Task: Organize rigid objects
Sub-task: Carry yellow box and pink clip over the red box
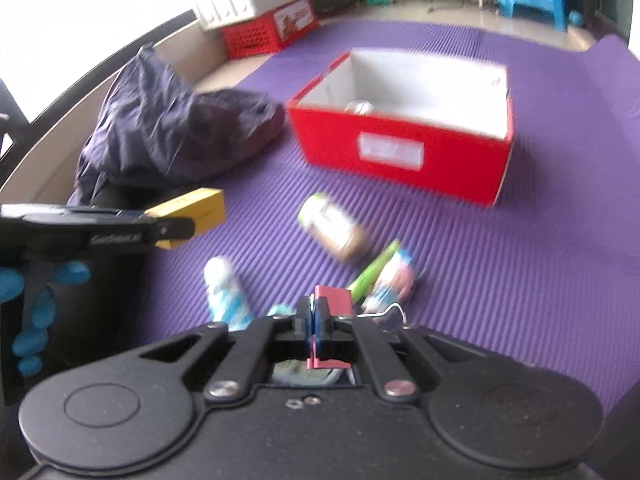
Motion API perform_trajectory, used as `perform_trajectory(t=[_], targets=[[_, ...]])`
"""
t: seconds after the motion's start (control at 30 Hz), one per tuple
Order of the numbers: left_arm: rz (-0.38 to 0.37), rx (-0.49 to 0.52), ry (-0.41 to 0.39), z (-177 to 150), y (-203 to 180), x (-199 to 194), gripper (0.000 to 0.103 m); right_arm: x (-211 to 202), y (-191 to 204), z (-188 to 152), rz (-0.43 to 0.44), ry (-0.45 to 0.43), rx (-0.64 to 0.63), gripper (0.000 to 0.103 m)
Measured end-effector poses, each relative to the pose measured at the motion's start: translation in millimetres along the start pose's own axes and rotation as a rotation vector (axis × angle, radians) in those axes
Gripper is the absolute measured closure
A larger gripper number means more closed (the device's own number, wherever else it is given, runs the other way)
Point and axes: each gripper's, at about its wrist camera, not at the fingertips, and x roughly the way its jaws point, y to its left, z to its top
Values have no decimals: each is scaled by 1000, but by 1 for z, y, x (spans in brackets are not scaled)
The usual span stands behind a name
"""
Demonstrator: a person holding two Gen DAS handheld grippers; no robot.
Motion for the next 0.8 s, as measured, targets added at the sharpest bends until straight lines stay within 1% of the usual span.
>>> perform_trajectory(t=[0.13, 0.27, 0.47, 0.7, 0.8], targets=[[-23, 23, -19, 30, -6, 4, 74, -2, -11, 33, -31, -42, 4, 102], [-43, 45, -22, 62, -15, 14, 74, 0, -20, 65, -51, -82, 10, 102], [-46, 97, -39, 108, -29, 31, 74, 9, -36, 109, -87, -137, 32, 102], [-69, 153, -42, 149, -46, 63, 74, 30, -59, 146, -118, -151, 48, 102], [-73, 164, -26, 162, -54, 83, 74, 44, -69, 157, -129, -149, 55, 102]])
